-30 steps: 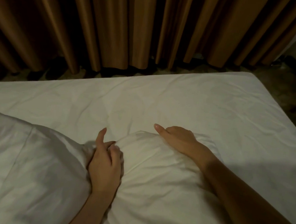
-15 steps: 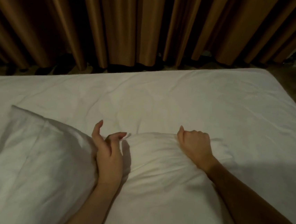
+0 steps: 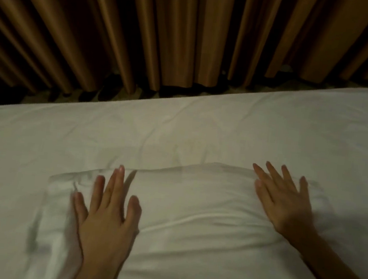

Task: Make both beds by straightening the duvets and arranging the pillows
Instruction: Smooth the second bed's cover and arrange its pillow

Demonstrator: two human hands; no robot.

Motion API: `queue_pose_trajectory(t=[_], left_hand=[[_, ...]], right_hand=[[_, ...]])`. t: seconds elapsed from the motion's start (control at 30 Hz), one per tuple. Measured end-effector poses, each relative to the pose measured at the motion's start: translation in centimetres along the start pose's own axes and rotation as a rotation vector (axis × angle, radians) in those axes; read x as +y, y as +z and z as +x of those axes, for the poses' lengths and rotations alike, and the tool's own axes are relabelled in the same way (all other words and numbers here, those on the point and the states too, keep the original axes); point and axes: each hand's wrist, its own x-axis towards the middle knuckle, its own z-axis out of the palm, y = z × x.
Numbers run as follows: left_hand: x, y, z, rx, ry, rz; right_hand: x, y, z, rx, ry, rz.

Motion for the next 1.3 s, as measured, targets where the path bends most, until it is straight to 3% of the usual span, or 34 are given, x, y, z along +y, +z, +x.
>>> queue_pose_trajectory(t=[0.1,0.23,0.37,0.43,0.57,0.67,0.93,1.07,1.2,1.3], left_hand=[[1.3,1.3,-0.2,0.118,-0.036,-0.239],[1.4,2.7,0.2,0.125,-0.012,-0.266],[1.2,1.6,-0.4,0.122,0.016,-0.223],[1.0,0.3,-1.5,0.093,0.015,-0.226],[1.7,-3.6,-9.2,-0.114,0.231,-0.213],[0.5,-6.3,-15.8,-0.278,0.259,-0.030],[-4.2,-3.8,-19.7,-0.266,0.224,0.026],[-3.6,-5.8,-20.3,-0.323,0.183,0.029],[-1.2,-8.7,-22.1,-0.396,0.086,-0.112],[2.7,-10.1,-24.3,-0.367,0.164,-0.226]], right_hand=[[0.6,1.2,0.1,-0.027,0.002,-0.042],[-0.2,0.9,-0.2,-0.029,0.014,-0.030],[-0.5,-1.8,-1.1,-0.146,0.079,0.047],[-1.1,-3.3,-3.1,-0.181,0.094,0.155],[-4.4,-6.3,-9.8,-0.217,-0.016,0.357],[-6.6,-6.8,-16.3,-0.141,-0.108,0.190],[-6.7,-2.7,-26.2,-0.062,-0.202,0.128],[-6.5,-3.5,-28.0,-0.102,-0.173,0.202],[-6.5,-5.3,-28.8,-0.144,-0.153,0.235],[-7.2,-6.0,-29.6,-0.148,-0.120,0.244]])
